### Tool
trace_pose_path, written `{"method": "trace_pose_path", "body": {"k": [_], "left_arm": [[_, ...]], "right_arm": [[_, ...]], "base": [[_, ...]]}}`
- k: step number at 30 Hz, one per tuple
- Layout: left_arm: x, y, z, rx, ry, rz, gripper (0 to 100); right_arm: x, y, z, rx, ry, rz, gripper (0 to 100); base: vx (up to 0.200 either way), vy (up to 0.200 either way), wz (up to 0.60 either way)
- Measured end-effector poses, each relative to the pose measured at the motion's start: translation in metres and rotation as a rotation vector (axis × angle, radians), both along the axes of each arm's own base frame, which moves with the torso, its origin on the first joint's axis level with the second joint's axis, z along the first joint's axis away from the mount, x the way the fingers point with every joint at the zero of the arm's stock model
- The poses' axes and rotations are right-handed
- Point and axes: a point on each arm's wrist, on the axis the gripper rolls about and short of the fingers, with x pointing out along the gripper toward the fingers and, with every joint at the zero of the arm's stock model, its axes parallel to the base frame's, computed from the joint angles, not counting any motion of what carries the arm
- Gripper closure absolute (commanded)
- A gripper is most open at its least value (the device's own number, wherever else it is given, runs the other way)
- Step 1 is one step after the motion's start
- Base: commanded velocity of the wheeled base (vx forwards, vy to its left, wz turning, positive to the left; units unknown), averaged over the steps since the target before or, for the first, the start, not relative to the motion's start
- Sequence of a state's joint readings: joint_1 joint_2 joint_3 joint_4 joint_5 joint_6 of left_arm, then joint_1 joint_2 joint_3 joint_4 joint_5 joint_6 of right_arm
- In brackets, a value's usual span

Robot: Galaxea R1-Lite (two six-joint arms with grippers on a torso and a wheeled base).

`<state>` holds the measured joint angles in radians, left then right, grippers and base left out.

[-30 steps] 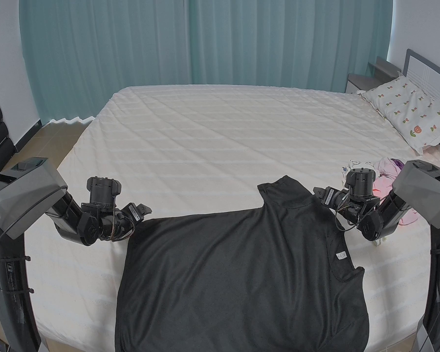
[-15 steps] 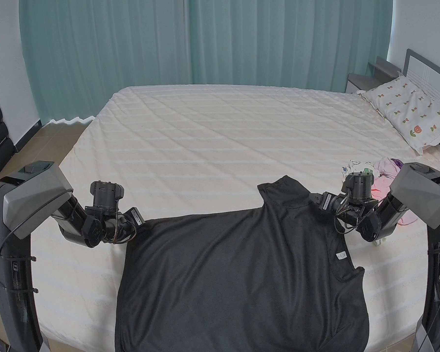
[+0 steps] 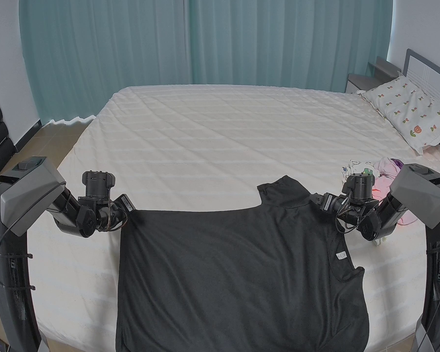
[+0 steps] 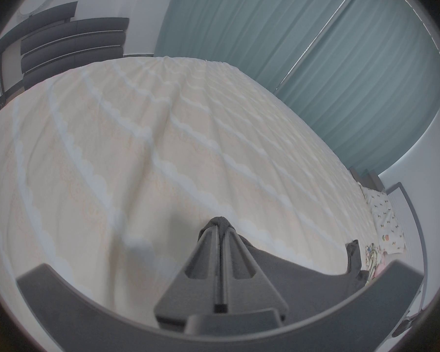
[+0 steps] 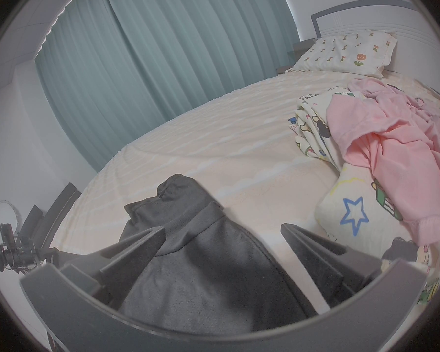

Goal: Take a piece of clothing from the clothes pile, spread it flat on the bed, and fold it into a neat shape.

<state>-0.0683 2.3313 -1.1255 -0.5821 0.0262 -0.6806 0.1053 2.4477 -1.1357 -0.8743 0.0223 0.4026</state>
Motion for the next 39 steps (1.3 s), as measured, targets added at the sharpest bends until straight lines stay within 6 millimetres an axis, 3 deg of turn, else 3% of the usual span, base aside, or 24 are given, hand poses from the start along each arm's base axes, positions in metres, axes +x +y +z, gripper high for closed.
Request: {"method": "trace_pose_path", "body": {"k": [22, 23, 39], "left_arm": [[0.009, 0.009, -0.003, 0.011, -0.009, 0.042, 100], [0.008, 0.009, -0.003, 0.011, -0.009, 0.042, 100], [0.008, 0.008, -0.005, 0.013, -0.002, 0.043, 100]], "right_arm": [[0.004, -0.023, -0.022, 0.117, 0.047, 0.040, 0], [0.005, -0.024, -0.023, 0.118, 0.047, 0.040, 100], [-0.007, -0.034, -0.026, 0.130, 0.074, 0.032, 100]], "base": [[0.000, 0.000, 0.00], [0.000, 0.000, 0.00], [0.000, 0.000, 0.00]]}}
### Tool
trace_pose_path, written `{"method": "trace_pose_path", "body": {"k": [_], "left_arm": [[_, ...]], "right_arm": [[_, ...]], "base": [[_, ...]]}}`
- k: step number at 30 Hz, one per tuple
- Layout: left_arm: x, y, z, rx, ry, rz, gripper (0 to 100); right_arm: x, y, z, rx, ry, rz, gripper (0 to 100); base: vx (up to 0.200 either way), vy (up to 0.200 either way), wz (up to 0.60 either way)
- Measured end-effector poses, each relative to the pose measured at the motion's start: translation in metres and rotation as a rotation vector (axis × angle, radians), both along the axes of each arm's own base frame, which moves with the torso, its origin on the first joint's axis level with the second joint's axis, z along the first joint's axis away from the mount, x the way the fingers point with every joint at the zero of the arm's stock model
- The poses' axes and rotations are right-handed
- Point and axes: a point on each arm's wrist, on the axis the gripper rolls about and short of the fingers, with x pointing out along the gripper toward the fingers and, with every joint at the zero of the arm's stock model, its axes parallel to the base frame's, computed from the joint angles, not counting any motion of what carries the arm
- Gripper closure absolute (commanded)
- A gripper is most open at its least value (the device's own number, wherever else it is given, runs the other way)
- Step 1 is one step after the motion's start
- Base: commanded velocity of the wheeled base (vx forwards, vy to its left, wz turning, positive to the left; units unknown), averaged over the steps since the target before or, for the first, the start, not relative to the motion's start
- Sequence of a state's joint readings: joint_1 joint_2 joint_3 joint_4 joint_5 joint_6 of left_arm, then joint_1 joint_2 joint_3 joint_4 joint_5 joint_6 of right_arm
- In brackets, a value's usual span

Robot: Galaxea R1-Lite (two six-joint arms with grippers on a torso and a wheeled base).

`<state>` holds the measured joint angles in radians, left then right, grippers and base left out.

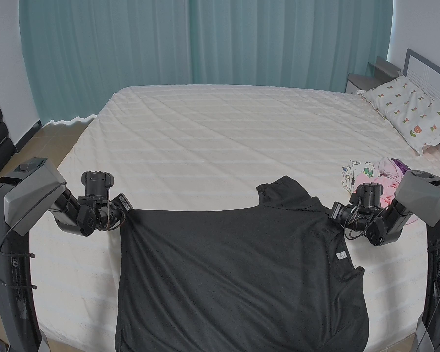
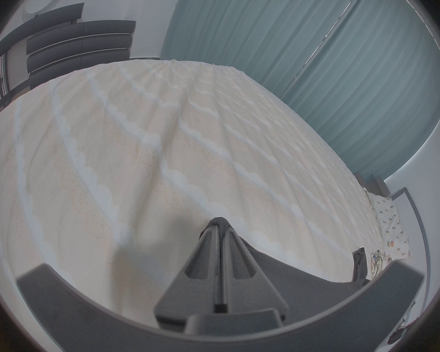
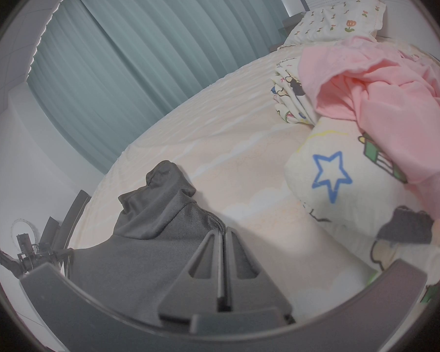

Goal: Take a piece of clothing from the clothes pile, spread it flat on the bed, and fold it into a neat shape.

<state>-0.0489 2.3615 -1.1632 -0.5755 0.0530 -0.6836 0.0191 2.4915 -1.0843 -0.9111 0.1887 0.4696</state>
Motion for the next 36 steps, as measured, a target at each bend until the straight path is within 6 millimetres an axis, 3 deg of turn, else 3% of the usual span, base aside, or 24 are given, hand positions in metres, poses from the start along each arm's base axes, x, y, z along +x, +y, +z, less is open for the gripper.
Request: {"method": "trace_pose_path", "body": {"k": [10, 11, 13, 14, 28, 33, 36], "left_arm": [[0.000, 0.000, 0.000, 0.000, 0.001, 0.000, 100], [0.000, 0.000, 0.000, 0.001, 0.001, -0.001, 100], [0.000, -0.001, 0.000, 0.000, 0.001, -0.002, 100], [0.000, -0.001, 0.000, 0.000, 0.001, -0.002, 0], [-0.004, -0.002, 0.002, 0.000, 0.009, -0.005, 0], [-0.021, 0.002, 0.015, -0.016, 0.013, 0.001, 0], [-0.041, 0.004, 0.023, -0.039, 0.031, -0.005, 0]], "right_arm": [[-0.011, -0.010, 0.007, 0.010, 0.020, 0.007, 100], [-0.012, -0.011, 0.007, 0.009, 0.021, 0.007, 0], [-0.012, -0.011, 0.007, 0.008, 0.022, 0.007, 0], [-0.012, -0.011, 0.007, 0.008, 0.024, 0.007, 0], [-0.015, -0.012, 0.018, 0.017, 0.002, 0.000, 0], [-0.034, -0.017, 0.033, 0.035, 0.018, -0.025, 0], [-0.053, -0.017, 0.043, 0.053, 0.042, -0.040, 0]], "base": [[0.000, 0.000, 0.00], [0.000, 0.000, 0.00], [0.000, 0.000, 0.00], [0.000, 0.000, 0.00], [0.000, 0.000, 0.00], [0.000, 0.000, 0.00], [0.000, 0.000, 0.00]]}}
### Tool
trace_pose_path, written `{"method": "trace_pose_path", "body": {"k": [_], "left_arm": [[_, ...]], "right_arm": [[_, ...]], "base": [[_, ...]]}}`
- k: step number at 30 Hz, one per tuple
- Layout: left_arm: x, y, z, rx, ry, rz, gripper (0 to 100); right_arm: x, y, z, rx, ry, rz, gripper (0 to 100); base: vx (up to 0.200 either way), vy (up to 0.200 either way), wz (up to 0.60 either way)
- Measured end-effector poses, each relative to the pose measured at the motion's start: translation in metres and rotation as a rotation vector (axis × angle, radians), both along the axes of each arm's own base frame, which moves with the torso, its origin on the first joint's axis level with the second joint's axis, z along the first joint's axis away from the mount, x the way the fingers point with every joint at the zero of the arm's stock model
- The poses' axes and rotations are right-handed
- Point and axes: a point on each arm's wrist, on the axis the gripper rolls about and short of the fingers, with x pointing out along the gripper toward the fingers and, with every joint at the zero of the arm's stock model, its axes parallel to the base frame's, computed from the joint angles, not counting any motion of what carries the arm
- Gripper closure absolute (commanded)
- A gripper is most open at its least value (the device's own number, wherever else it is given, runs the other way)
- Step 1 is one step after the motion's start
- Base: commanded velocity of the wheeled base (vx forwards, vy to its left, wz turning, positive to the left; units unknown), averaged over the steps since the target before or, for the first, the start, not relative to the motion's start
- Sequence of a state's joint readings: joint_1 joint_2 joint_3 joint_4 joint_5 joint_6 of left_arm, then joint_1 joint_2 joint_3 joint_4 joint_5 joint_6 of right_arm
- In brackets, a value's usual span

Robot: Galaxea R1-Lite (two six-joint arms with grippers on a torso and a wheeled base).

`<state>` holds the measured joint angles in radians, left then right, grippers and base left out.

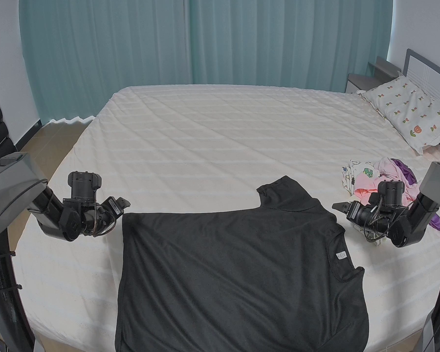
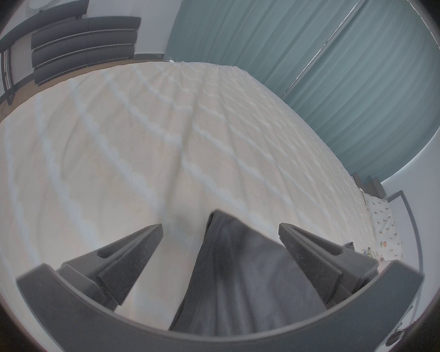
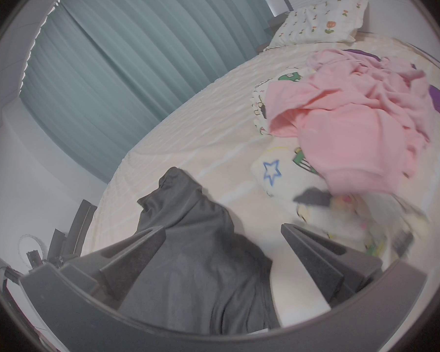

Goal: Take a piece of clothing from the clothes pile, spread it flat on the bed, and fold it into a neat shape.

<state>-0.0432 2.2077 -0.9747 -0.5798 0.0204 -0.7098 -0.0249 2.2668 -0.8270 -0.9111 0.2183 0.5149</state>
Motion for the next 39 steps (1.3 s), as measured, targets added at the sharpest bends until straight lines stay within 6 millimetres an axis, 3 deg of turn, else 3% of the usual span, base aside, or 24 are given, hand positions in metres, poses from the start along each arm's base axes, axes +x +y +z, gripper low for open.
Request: {"method": "trace_pose_path", "body": {"k": [7, 10, 17, 21, 28, 39], "left_arm": [[-0.059, -0.004, 0.019, -0.098, 0.035, -0.034, 0], [-0.095, -0.012, 0.024, -0.133, 0.066, -0.055, 0], [-0.165, -0.032, 0.024, -0.221, 0.154, -0.101, 0], [-0.189, -0.035, 0.021, -0.248, 0.188, -0.114, 0], [-0.206, -0.036, 0.014, -0.264, 0.170, -0.140, 0], [-0.192, -0.040, -0.013, -0.248, 0.103, -0.126, 0]], "right_arm": [[-0.049, 0.002, 0.019, 0.033, 0.055, -0.024, 0], [-0.078, 0.004, 0.027, 0.068, 0.088, -0.041, 0], [-0.129, 0.010, 0.033, 0.164, 0.171, -0.094, 0], [-0.147, 0.012, 0.032, 0.189, 0.205, -0.104, 0], [-0.161, 0.013, 0.029, 0.198, 0.240, -0.099, 0], [-0.164, 0.014, 0.026, 0.198, 0.257, -0.099, 0]], "base": [[-0.200, 0.000, 0.00], [-0.200, 0.000, 0.00], [-0.200, 0.000, 0.00], [-0.200, 0.000, 0.00], [-0.086, 0.000, 0.00], [0.000, 0.000, 0.00]]}}
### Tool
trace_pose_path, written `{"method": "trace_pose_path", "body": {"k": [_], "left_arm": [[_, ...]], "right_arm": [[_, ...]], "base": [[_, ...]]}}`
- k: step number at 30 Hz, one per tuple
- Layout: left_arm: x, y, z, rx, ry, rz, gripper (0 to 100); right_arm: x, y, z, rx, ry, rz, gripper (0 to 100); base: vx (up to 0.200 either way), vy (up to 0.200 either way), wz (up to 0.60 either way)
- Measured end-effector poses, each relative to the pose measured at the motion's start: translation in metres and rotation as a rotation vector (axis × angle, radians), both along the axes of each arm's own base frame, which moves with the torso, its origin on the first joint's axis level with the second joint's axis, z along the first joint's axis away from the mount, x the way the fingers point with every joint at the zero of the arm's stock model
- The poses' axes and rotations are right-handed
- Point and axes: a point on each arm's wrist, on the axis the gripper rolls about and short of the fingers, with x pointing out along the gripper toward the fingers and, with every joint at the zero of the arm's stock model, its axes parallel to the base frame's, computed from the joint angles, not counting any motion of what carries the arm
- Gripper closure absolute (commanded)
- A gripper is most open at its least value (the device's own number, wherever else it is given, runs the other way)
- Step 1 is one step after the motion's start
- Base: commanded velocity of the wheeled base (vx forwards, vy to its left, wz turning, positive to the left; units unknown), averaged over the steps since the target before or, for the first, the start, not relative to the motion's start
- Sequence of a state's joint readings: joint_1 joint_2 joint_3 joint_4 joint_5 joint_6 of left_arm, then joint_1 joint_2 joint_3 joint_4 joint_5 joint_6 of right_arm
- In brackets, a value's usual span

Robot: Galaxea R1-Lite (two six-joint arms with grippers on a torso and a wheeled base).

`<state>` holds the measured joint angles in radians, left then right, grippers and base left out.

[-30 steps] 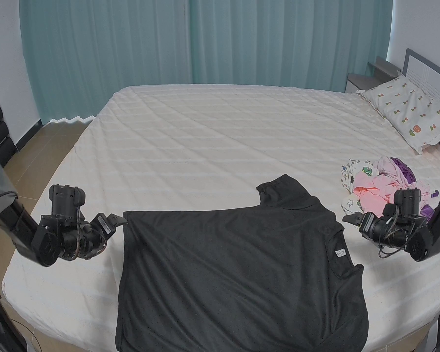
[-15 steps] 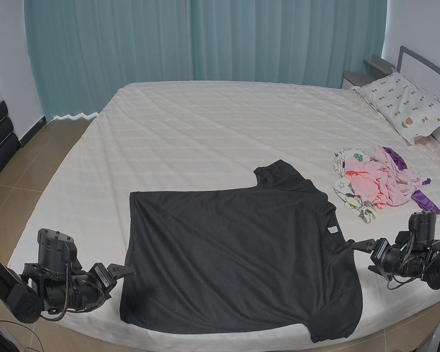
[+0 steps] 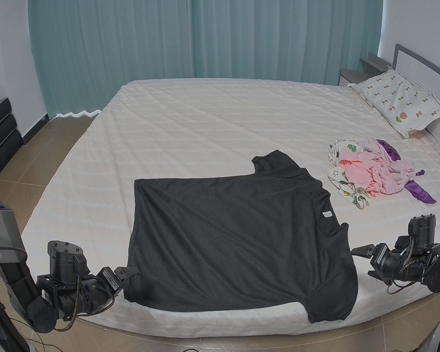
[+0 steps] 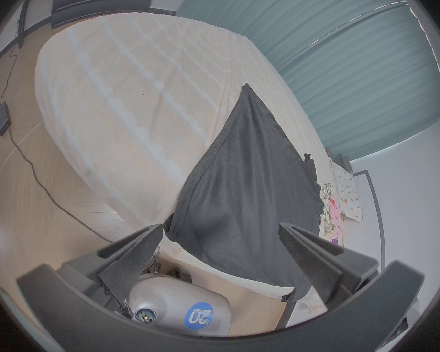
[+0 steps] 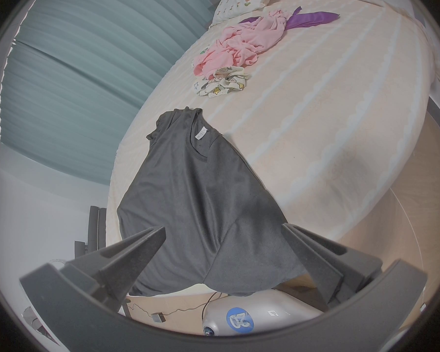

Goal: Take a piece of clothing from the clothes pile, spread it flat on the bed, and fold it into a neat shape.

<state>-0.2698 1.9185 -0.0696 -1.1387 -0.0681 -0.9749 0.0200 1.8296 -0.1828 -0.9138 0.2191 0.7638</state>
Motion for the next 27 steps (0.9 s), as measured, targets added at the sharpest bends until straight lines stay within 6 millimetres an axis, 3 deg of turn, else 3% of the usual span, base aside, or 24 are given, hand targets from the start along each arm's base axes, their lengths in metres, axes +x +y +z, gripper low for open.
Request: {"method": "trace_pose_path", "body": {"k": [13, 23, 24, 27], "left_arm": [[0.006, -0.014, -0.041, 0.090, 0.002, 0.021, 0], [0.006, -0.018, -0.058, 0.118, 0.040, 0.012, 0], [0.006, -0.018, -0.059, 0.119, 0.043, 0.011, 100], [0.006, -0.019, -0.060, 0.119, 0.042, 0.009, 100]], "right_arm": [[0.000, 0.000, -0.002, 0.000, 0.009, 0.001, 0], [0.002, 0.000, -0.006, -0.006, 0.002, 0.005, 0], [0.003, 0.000, -0.006, -0.008, -0.010, 0.005, 0], [0.005, 0.000, -0.007, -0.010, -0.039, 0.003, 0]], "base": [[0.000, 0.000, 0.00], [0.000, 0.000, 0.00], [0.000, 0.000, 0.00], [0.000, 0.000, 0.00]]}}
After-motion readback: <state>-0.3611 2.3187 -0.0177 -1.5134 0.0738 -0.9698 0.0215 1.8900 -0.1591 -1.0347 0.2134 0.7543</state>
